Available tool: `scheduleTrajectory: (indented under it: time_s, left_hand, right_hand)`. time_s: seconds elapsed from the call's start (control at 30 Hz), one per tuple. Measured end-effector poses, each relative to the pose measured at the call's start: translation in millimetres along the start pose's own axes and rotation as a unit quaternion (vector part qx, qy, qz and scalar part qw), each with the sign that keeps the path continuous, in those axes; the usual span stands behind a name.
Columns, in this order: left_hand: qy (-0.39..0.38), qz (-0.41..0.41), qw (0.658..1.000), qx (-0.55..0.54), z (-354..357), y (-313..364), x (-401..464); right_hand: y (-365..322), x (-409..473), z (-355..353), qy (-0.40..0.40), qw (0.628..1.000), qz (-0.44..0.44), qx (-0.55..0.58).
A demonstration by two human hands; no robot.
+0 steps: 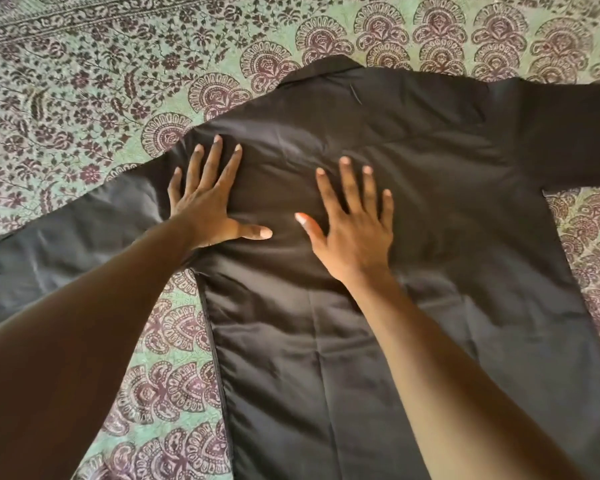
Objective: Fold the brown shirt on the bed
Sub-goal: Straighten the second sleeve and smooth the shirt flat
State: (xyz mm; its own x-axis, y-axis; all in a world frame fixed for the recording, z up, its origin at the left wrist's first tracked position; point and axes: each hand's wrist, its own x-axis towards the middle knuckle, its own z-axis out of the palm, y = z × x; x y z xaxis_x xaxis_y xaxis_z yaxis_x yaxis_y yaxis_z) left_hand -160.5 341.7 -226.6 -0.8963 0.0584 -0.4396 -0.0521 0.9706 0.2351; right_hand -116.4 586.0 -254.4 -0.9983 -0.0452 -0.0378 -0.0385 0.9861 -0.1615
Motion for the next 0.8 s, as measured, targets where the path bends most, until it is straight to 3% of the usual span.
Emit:
scheduleTrajectory:
  time_s: [0.1, 0.3, 0.5, 0.6, 0.7, 0.8]
  left_hand:
    - [-0.008, -0.001, 1.0, 0.003, -1.4, 3.1, -2.6]
    - [0.153, 0.098, 0.981, 0.066, 56.4, 34.6, -74.6]
    - [0.096, 0.144, 0.983, 0.064, 124.8, 72.6, -193.8]
    - [0.104, 0.154, 0.981, 0.06, 128.8, 75.8, -208.9]
    - [0.109, 0.107, 0.987, 0.057, 124.1, 74.4, -201.8]
    - [0.104, 0.109, 0.986, 0.064, 136.8, 82.1, -216.6]
  right_hand:
    - [41.6, -38.1, -10.0, 0.017, 0.996, 0.081, -0.016]
    - [69.7, -53.3, -17.5, -0.027, 0.991, 0.128, 0.007]
    - [73.1, -33.3, -18.7, -0.024, 0.994, 0.103, 0.007]
    - [63.5, -45.6, -26.1, -0.025, 0.998, -0.022, -0.051]
    - [59.0, -93.4, -28.8, -0.063, 0.977, -0.187, -0.075]
    - [69.8, -150.5, -29.6, -0.108, 0.955, -0.265, -0.073]
